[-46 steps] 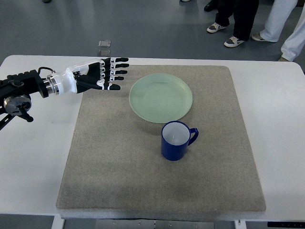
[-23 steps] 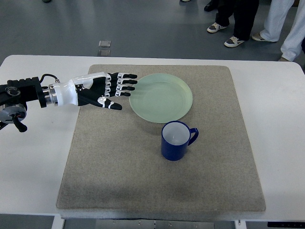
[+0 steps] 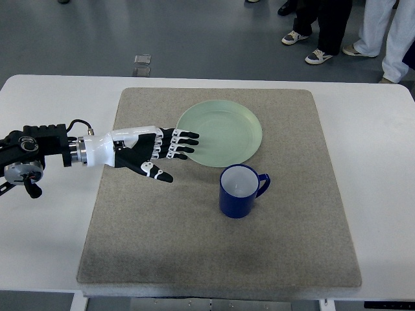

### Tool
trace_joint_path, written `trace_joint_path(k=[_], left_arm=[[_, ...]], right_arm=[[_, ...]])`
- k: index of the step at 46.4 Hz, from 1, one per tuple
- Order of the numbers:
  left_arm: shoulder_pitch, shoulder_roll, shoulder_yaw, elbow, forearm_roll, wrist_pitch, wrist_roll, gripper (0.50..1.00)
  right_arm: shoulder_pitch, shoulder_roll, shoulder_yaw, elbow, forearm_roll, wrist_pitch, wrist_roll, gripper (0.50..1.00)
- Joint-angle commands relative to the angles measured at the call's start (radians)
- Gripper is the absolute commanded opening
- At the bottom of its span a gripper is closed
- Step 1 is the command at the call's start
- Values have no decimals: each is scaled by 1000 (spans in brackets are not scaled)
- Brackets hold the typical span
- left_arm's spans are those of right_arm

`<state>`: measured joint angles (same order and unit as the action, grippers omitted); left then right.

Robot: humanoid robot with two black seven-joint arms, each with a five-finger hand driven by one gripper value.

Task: Place cup left of plate with left hand
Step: 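Swing the left hand forward over the mat past the plate's near edge, then reach the left hand to the blue mug and close fingers around it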

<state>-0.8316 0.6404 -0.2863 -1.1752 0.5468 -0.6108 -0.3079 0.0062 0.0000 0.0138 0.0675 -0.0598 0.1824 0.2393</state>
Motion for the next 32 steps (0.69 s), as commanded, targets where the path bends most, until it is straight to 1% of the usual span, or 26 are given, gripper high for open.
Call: trace_joint_path(k=[1,12,21,32], left_arm=[[11,-22,-7,5,4,0,-2,999],[16,-68,-10,8,5,0,-13,999],[29,-97,-10,8,50,0,-54,999],[31,-130,-11,11,97,0,-57,999]], right_arm=[[0,0,0,0,0,0,0,932],[0,0,0,0,0,0,0,932],[0,0,0,0,0,0,0,932],[0,0,0,0,0,0,0,932]])
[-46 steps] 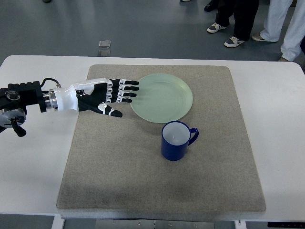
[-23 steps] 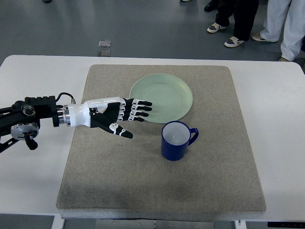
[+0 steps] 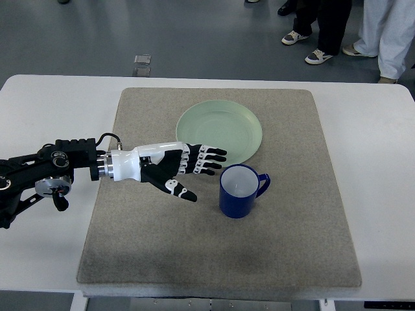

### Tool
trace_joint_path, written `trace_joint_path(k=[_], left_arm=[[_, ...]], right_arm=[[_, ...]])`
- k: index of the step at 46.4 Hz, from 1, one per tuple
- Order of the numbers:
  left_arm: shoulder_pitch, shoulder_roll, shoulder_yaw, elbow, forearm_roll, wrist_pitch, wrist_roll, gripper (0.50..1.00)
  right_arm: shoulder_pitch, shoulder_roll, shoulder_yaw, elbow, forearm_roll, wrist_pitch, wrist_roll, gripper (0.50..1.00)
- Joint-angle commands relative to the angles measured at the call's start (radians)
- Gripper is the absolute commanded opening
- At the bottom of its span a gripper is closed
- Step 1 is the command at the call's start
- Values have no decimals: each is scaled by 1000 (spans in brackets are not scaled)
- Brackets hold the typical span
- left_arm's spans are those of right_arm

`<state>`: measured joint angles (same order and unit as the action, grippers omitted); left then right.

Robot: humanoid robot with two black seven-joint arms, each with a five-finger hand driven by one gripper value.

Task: Place cup left of plate with left hand
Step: 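Reach the left hand to the blue mug and close fingers around it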

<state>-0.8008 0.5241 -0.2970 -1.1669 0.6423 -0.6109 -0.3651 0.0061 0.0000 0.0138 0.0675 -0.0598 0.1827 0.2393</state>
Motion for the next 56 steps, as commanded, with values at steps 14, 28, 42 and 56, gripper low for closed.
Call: trace_joint_path(k=[14,28,42,56], left_arm=[[5,-45,1,9,30,0,2,999],[11,-72,1,35,30,0,3,999],[9,-118,1,76,30,68,5,999],[11,-122,6,67,28,66,3,1000]], right_arm=[[0,0,0,0,0,0,0,932],[0,0,0,0,0,0,0,932],[0,0,0,0,0,0,0,932],[0,0,0,0,0,0,0,932]])
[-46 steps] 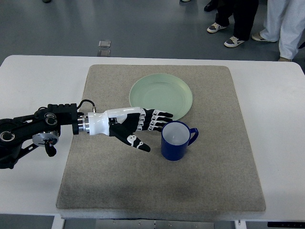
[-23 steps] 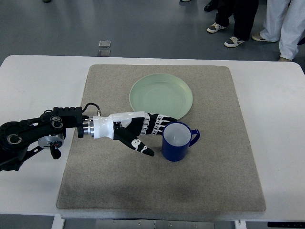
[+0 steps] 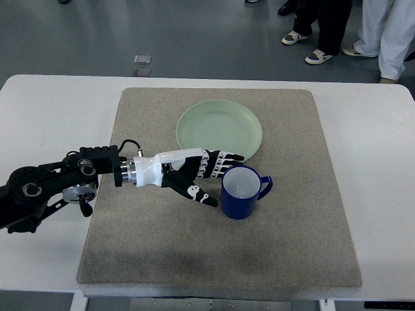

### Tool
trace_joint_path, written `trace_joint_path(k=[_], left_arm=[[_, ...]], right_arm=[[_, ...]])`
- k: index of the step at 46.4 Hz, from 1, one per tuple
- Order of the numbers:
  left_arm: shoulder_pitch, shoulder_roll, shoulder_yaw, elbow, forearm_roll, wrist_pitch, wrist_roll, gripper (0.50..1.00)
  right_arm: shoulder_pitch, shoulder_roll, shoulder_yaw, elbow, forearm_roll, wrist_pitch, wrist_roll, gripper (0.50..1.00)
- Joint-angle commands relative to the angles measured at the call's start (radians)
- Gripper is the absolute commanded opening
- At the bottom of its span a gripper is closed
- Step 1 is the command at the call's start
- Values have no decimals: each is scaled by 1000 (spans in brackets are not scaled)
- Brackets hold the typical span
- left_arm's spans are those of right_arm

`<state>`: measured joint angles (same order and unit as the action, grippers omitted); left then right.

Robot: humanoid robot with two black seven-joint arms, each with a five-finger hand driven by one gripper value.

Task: Place cup left of plate with left hand
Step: 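Reach the left hand to the blue mug and close fingers around it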

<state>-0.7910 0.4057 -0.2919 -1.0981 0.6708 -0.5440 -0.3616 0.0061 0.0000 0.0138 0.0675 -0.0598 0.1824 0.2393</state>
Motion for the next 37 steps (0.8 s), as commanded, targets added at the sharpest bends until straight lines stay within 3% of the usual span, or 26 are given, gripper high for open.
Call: trace_joint_path(k=[1,37], left_arm=[[1,-5,0,-2,0,1,0,1000],[7,-45,4,4,-19,-5,0,1000]], right_arm=[[0,0,0,0,0,0,0,932],[0,0,0,0,0,0,0,932]])
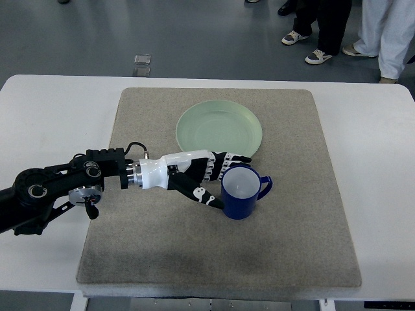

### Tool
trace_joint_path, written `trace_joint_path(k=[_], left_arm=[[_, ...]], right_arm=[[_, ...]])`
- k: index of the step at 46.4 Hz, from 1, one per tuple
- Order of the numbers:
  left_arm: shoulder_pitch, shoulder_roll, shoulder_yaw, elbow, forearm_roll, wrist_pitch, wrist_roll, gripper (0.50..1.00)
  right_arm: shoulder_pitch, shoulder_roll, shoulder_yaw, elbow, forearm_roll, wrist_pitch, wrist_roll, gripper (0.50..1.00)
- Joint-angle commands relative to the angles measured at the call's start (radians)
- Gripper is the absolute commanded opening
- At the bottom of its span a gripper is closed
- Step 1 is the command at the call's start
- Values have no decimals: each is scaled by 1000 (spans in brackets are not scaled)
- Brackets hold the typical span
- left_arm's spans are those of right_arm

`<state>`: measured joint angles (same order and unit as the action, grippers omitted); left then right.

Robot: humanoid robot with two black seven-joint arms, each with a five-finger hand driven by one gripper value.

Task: Place cup left of plate with left hand
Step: 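Reach the left hand to the blue mug and close fingers around it, then lift the blue mug with the left hand and carry it past the plate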

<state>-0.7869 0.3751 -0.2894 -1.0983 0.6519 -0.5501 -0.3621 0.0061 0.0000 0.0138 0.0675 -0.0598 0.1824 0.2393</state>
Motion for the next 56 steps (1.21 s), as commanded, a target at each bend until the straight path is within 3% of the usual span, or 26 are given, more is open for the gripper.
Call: trace_joint_path(k=[1,14,19,23,26,28,34,56], left_arm=[[5,-16,1,5,2,1,0,1000],[6,-27,4,8,15,12,2,999],[6,-30,4,11,18,13,0,975],[6,-32,4,14,20,15,0,879],[6,-32,4,14,22,15,0,851],[6,-32,4,14,26,16,0,782],[6,-33,4,20,38,19,0,679],[6,-51,-10,51,29,24,-1,643]], right_arm=[[0,0,0,0,0,0,0,932],[0,0,0,-2,0,0,0,932],[0,0,0,0,0,0,0,932],[0,0,0,0,0,0,0,932],[0,0,0,0,0,0,0,932],[0,0,0,0,0,0,0,932],[2,0,0,0,0,0,0,932],[0,0,0,0,0,0,0,932]])
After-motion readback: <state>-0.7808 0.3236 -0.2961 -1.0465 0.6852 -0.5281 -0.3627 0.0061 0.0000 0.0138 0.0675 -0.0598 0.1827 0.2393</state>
